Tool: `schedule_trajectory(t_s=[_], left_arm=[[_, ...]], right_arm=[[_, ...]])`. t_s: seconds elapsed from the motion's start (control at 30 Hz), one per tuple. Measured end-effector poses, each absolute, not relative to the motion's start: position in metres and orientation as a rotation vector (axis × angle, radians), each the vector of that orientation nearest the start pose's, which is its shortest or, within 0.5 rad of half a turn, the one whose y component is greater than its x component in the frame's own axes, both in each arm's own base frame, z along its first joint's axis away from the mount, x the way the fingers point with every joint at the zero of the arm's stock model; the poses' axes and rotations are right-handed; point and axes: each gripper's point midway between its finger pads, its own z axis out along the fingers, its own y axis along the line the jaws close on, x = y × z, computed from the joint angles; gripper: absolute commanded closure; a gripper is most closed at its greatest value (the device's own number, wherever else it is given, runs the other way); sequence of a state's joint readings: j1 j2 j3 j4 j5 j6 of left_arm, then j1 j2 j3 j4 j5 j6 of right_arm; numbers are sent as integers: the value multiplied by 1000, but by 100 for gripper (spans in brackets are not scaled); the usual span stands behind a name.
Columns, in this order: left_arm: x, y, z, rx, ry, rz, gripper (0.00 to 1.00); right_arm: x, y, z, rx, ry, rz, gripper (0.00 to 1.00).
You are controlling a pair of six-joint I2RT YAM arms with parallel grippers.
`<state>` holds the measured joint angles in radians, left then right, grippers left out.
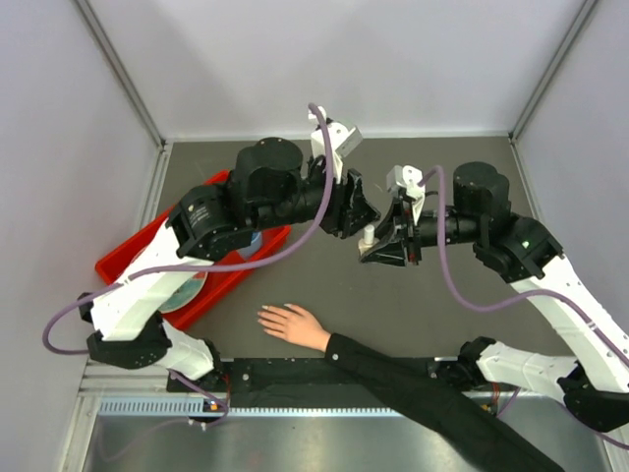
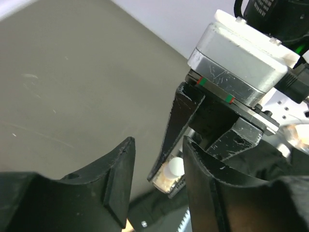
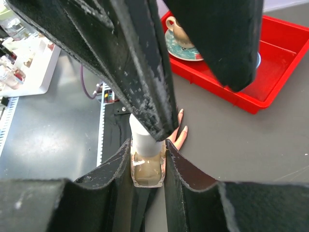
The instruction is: Paint the nails
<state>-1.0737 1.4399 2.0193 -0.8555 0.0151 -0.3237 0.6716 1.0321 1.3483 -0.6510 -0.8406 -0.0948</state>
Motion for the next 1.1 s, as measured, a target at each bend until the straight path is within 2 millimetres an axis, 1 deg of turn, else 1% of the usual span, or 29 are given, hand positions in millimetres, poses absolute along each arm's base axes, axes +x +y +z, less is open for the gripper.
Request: schedule_trajectory(t_s=[0.13,0.2,0.27,0.37,0.4,0.43,0.5,0.57,0.7,0.73,0.8,0.87,0.97,1.03,1.1], left_arm=[[163,-353,451,755,1900,-1000,53],[158,-354,444,770,1941,-1009,50],[155,-354,436,780,1982,-1010,49],[152,-353,429,787,2014,-1010,50],[151,-352,426,790,2022,-1011,51],[150,-351,424,793,2028,-1011,55],[148,-350,422,799,2035,-1017,61],[146,-350,422,808,2031,-1025,69],[144,-350,422,826,2027,-1031,78],[144,-350,422,835,2024,-1026,82],[143,-350,421,858,2016,-1025,100],[140,-351,420,900,1999,-1032,100],[130,-352,417,1053,1914,-1076,100],[118,-352,417,1171,1814,-1134,100],[102,-350,418,1279,1681,-1196,100]], right_arm=[[128,265,372,-1257,1503,1174,100],[127,264,372,-1256,1501,1173,100],[127,264,372,-1257,1504,1172,100],[127,264,370,-1255,1511,1171,100],[127,263,369,-1255,1513,1172,100],[127,263,369,-1255,1515,1172,100],[127,263,368,-1253,1518,1170,100],[128,264,368,-1250,1522,1170,100],[129,264,367,-1238,1541,1173,100],[130,265,366,-1236,1546,1176,100],[130,265,366,-1230,1556,1184,100],[128,265,365,-1226,1566,1194,100],[119,264,364,-1248,1573,1235,100],[105,262,364,-1293,1549,1305,100],[90,262,366,-1340,1482,1382,100]])
